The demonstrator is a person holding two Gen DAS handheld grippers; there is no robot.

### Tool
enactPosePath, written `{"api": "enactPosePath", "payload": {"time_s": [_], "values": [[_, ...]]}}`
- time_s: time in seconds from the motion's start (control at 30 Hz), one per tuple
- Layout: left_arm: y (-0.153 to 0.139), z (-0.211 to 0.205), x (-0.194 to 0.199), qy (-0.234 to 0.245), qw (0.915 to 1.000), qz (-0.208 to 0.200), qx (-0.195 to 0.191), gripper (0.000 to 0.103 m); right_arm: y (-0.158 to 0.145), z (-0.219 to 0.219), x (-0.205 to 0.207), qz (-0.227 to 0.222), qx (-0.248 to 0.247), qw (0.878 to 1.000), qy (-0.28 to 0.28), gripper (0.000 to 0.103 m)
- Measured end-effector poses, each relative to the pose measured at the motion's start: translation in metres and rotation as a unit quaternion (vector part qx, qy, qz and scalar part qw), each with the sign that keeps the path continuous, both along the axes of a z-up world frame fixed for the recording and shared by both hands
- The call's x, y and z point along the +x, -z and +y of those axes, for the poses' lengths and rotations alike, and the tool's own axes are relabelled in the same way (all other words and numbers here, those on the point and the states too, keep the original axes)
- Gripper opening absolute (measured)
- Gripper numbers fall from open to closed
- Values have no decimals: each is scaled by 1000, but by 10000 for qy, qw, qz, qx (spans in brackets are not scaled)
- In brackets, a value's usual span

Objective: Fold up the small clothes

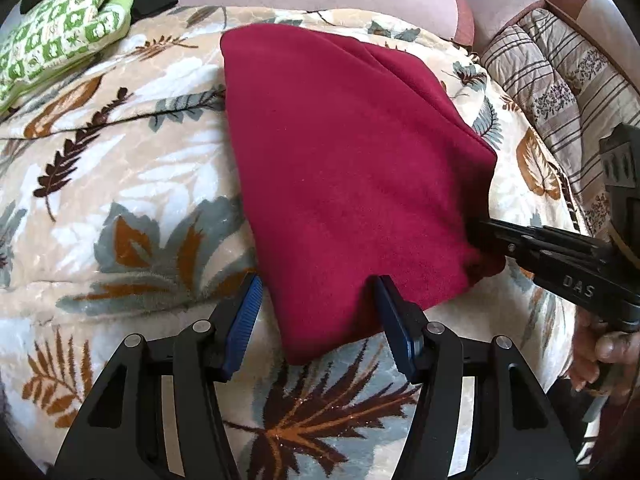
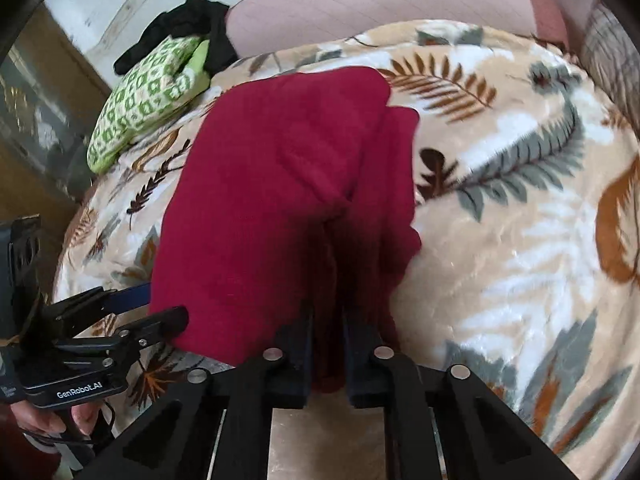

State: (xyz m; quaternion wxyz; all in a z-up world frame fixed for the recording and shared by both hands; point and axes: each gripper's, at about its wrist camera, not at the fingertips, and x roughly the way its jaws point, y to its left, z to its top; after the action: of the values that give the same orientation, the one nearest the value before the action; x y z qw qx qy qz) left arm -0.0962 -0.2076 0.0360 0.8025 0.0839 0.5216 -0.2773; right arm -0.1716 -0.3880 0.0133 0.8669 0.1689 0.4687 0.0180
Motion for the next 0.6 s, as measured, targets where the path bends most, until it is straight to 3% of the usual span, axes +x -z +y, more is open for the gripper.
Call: {"api": "enactPosePath", "payload": {"time_s": [0.17,0.37,0.6], "values": [[-18,4,-7,-61,9993,-355,44,59,-24,2,-12,-107,-48,9999,48,11],[-37,3,2,-244,9975,-654,-59,58,-68,5,-16,-773,-157,9965,293,13],[-38,-3,28,-488,9964,-687,-93,58,-71,20,27,-765,-454,9958,223,21]]}}
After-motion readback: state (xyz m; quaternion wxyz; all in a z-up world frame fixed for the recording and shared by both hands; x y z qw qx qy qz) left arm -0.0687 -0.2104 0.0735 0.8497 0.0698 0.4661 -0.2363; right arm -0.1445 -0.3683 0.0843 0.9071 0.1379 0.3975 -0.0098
